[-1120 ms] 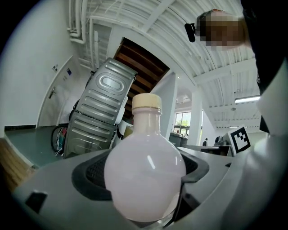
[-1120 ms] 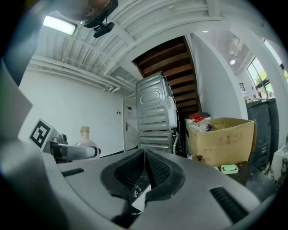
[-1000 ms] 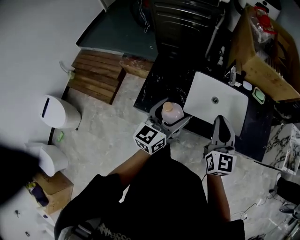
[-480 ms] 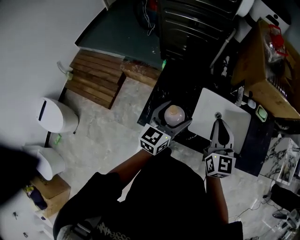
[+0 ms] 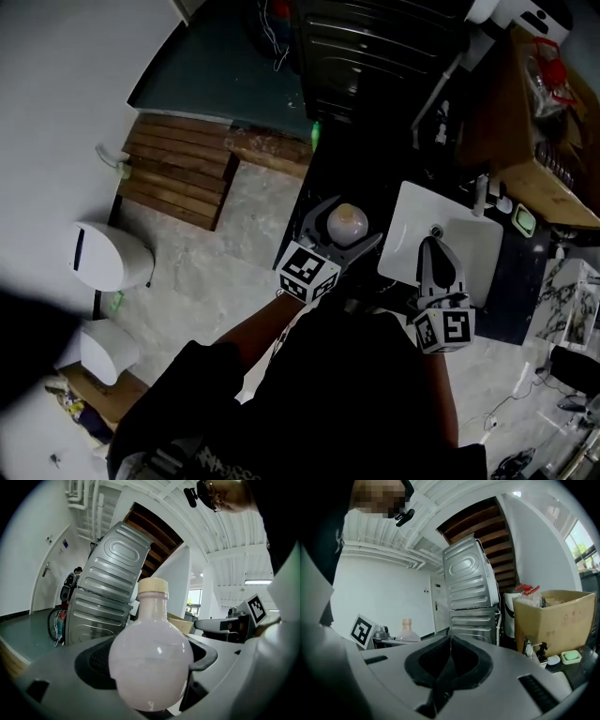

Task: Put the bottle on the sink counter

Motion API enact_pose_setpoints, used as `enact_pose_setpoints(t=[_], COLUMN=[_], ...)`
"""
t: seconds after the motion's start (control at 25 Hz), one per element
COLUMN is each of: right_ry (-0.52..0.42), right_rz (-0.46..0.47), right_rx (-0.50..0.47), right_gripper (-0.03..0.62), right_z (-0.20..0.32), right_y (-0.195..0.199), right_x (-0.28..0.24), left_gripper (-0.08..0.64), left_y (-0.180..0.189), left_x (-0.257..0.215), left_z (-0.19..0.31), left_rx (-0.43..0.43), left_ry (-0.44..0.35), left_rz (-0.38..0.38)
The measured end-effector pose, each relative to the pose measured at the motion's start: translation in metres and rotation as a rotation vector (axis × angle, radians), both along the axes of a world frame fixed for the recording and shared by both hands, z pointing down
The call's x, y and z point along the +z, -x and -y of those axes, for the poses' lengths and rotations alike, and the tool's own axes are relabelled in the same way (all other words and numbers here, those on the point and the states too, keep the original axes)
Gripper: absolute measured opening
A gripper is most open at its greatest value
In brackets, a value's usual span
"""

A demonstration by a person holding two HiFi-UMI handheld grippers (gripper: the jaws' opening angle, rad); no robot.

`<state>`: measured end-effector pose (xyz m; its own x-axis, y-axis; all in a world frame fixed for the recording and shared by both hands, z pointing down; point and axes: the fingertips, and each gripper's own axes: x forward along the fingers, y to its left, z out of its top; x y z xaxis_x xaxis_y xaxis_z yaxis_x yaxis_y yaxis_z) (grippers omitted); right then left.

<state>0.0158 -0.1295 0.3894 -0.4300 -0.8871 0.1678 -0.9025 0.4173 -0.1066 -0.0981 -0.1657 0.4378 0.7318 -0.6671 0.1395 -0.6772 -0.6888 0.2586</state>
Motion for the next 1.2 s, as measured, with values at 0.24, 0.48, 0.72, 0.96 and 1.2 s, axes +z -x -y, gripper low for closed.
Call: enact_pose_setpoints(t=[0.24, 0.48, 0.72, 0.96, 1.2], right_ry=[0.079, 0.075, 0.081, 0.089, 0.115], right_rz=[0.002, -0.025, 0.029, 0.002, 0.023], right_rx=[0.066, 0.068, 0.057, 0.036, 0.039], right_gripper=[0.038, 0.038, 0.038, 0.038, 0.038], right_z=[0.010, 0.021, 0.043, 0.069, 0.099], right_y=[-0.016, -0.031, -0.044, -0.050, -0.064], right_x=[0.024, 0.035, 0.044, 0.068, 0.080], left_gripper=[0.399, 0.399, 0.399, 0.399, 0.399], left_y=[-0.013, -0.021, -0.031, -0.045, -0.046], left_x=[0.023, 0.065, 0.099, 0.137, 0.172], left_z=[0.026, 0.065, 0.107, 0.131, 0.147], left_rx=[0.009, -0.026, -0.079, -0.078, -0.106], left_ry=[0.001, 0.035, 0.099, 0.146, 0.208], left_rz=[0.029, 0.074, 0.118, 0.177, 0.229])
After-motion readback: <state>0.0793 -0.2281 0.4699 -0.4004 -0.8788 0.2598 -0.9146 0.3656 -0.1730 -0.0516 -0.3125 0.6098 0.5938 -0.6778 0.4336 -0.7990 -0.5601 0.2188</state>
